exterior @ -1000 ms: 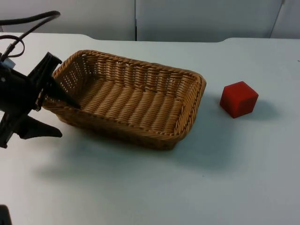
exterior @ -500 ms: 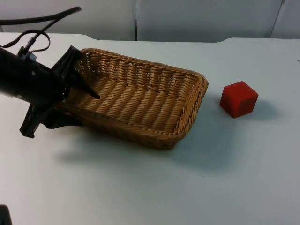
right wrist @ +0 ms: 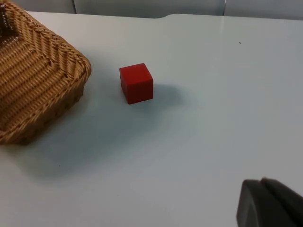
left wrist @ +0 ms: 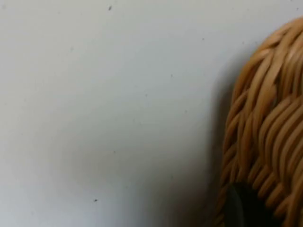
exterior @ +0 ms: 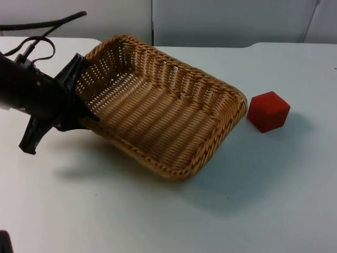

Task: Pick up the basket with the left hand and place the cube into the basket with the right hand.

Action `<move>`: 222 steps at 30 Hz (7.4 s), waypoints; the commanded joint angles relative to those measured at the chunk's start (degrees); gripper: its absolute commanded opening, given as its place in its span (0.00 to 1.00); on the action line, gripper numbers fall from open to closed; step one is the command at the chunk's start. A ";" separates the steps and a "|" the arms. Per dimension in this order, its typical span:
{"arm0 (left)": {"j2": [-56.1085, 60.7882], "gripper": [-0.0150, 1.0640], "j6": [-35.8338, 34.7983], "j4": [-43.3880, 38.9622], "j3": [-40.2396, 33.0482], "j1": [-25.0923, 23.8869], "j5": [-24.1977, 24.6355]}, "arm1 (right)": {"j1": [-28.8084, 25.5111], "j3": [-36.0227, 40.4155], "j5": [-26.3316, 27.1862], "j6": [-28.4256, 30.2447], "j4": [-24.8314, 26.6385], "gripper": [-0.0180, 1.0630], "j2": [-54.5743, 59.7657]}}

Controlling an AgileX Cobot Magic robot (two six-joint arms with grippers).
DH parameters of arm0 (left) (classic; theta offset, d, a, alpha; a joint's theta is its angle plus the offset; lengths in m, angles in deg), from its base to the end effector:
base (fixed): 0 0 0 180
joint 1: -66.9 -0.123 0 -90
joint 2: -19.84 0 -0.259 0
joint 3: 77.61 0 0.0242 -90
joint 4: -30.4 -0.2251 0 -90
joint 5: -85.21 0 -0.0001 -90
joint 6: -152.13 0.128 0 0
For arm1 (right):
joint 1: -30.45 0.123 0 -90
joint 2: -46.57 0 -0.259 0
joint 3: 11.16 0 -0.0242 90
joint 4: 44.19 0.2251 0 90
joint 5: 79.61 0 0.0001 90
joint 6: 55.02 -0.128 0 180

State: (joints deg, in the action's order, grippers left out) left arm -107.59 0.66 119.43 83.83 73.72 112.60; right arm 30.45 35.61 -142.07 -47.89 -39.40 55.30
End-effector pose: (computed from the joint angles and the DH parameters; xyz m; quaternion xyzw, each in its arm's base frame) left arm 0.3565 -0.1020 0.0609 -0.3582 0.8613 -0.3438 0.1078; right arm 0.0286 0.0095 0.2500 -0.0558 0.8544 0.0096 0.5165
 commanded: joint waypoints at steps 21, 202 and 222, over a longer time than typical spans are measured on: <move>14.07 0.01 1.05 -0.04 0.17 0.20 2.02 | 0.00 0.27 0.47 0.43 0.00 0.01 -0.16; 20.41 0.01 -19.92 -29.43 0.22 0.10 -2.29 | 13.09 -42.45 49.62 -24.72 -24.15 0.01 119.00; 20.41 0.01 -19.92 -29.53 0.22 0.10 -2.22 | 31.69 -55.72 26.16 7.59 2.96 0.01 101.93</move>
State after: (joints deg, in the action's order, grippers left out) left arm -88.10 -18.84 88.72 83.83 73.72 110.60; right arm 60.86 -20.00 -114.31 -43.99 -38.80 157.25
